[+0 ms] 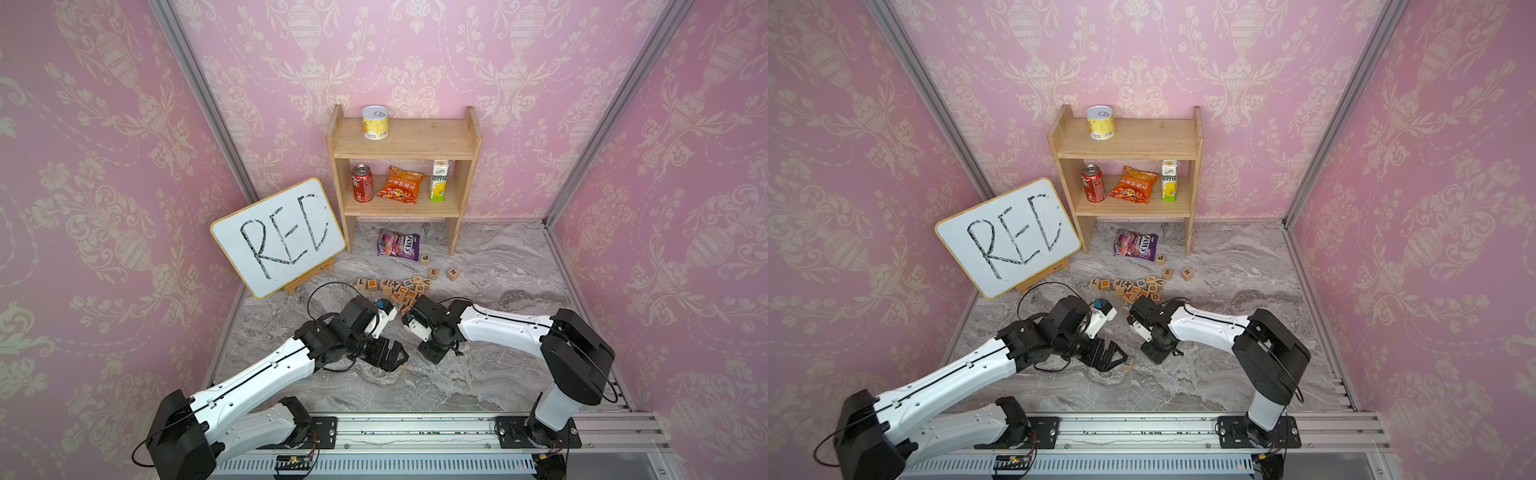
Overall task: Assemble the uppercase word "red" with letter blocks
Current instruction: Place the letter block at the center of the board.
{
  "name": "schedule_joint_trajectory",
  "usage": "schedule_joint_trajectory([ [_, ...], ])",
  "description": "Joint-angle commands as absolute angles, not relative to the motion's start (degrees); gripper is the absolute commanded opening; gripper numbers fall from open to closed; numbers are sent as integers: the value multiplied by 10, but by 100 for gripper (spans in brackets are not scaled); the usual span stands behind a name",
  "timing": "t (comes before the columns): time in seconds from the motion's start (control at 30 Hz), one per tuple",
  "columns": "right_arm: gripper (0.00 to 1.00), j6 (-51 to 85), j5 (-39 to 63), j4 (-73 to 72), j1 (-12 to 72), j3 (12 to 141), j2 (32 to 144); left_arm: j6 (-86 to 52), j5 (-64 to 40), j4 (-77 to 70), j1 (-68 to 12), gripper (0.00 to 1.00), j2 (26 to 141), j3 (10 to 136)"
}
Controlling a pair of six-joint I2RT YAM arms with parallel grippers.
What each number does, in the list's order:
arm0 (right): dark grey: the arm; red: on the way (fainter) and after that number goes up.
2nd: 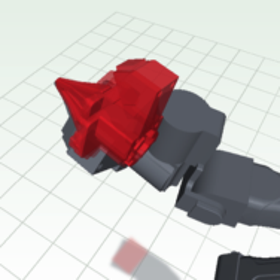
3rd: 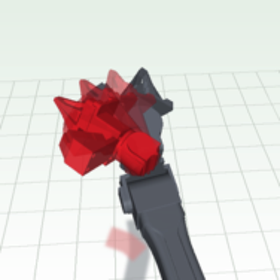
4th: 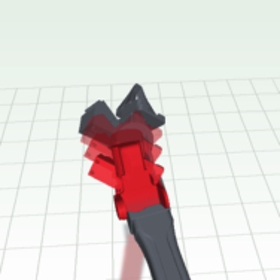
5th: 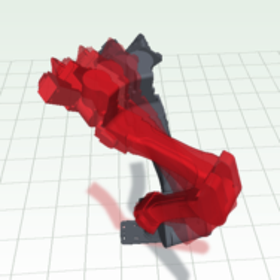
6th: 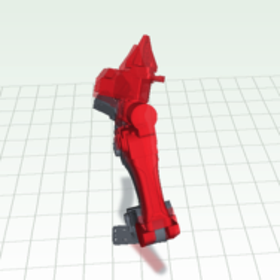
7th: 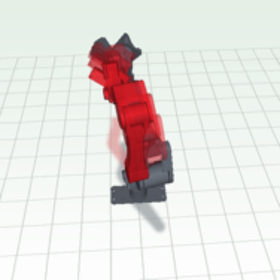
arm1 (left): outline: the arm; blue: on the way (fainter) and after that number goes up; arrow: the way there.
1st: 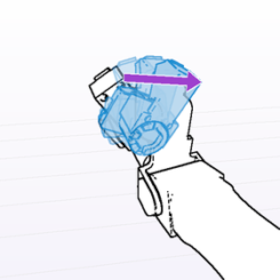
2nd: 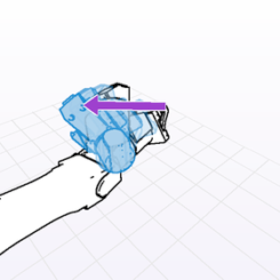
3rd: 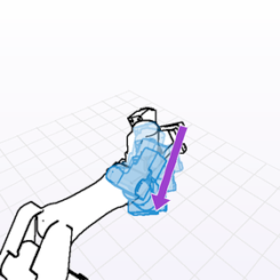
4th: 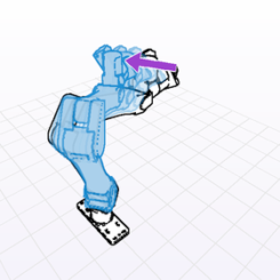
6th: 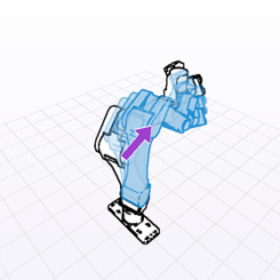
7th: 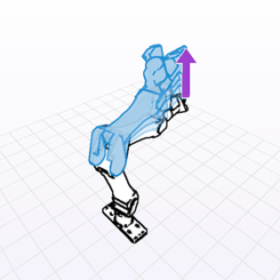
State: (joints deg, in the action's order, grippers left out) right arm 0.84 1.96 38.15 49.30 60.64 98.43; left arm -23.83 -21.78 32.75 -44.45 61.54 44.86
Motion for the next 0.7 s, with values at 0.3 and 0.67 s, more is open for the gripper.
schedule_joint_trajectory([
  [0.3,58,11,-5,390,496,626,1002,-227,-216,335,-447,99,610,464],
  [0.67,80,86,2,391,491,619,954,-226,-220,329,-448,99,611,459],
])
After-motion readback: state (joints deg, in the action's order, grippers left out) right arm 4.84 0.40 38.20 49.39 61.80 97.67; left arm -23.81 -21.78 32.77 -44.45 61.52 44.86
